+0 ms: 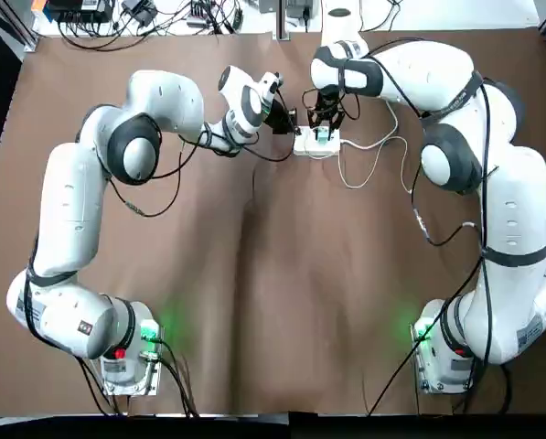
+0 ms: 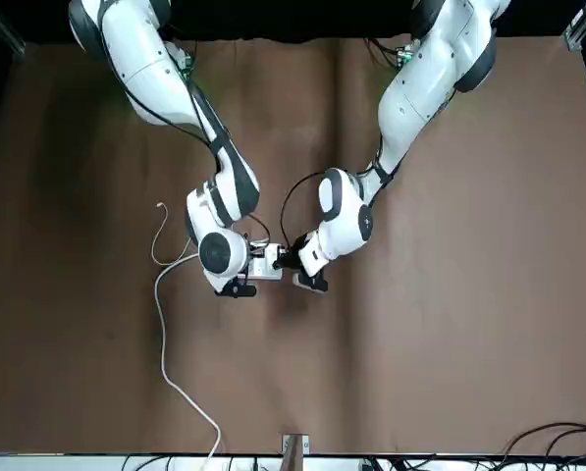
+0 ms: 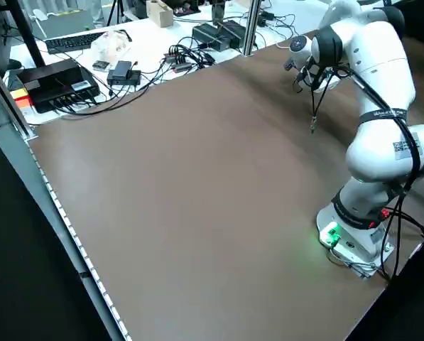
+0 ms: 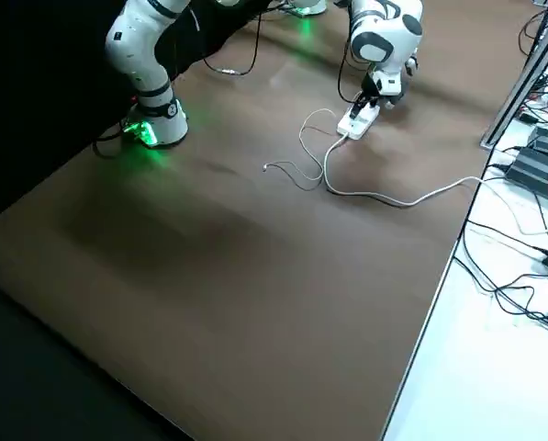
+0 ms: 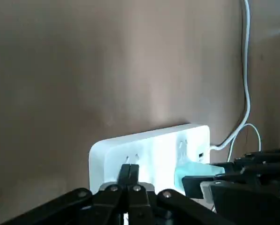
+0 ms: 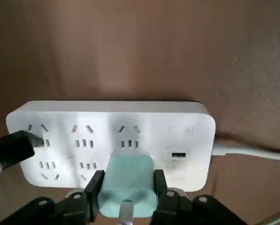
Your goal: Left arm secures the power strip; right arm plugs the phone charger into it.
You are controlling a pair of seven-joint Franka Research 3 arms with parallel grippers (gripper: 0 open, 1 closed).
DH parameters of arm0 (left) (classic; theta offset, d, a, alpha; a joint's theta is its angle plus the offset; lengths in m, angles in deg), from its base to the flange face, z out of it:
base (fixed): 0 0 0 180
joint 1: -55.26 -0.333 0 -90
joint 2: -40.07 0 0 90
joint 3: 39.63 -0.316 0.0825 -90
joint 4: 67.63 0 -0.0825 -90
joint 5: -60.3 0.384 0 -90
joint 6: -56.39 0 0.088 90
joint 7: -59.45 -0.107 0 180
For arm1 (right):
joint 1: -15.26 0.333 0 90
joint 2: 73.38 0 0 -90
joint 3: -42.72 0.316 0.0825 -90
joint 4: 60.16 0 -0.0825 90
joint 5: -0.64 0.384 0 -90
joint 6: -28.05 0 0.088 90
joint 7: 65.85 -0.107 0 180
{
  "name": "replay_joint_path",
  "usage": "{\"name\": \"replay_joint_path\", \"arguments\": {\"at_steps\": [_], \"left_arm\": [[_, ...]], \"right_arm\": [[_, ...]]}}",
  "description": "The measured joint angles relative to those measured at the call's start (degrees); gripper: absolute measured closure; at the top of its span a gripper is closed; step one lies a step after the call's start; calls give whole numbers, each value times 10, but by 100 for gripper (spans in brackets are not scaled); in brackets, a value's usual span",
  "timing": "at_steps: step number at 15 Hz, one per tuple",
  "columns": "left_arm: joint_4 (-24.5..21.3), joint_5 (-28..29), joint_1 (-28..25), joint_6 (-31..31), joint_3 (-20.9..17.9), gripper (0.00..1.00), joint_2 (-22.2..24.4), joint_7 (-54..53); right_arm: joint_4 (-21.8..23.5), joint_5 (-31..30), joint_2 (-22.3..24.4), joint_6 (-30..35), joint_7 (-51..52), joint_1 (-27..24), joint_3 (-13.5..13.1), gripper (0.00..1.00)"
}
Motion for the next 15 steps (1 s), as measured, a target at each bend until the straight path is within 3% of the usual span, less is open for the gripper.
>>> {"name": "replay_joint_path", "arguments": {"at_steps": [3,6,7,11,15], "left_arm": [[0,0,0,-1,0,99,0,0],[0,0,0,-1,-1,99,0,0],[0,0,0,-1,-1,99,0,0],[0,0,0,-1,-1,99,0,0],[1,0,0,-8,-2,99,0,6]], "right_arm": [[-1,0,-9,-27,1,-3,-3,30],[-8,0,-11,-19,1,-5,-4,4],[-17,0,-11,-7,1,-7,-4,0],[-69,0,-1,54,1,-33,-4,0],[-99,0,42,76,1,-83,-6,0]]}}
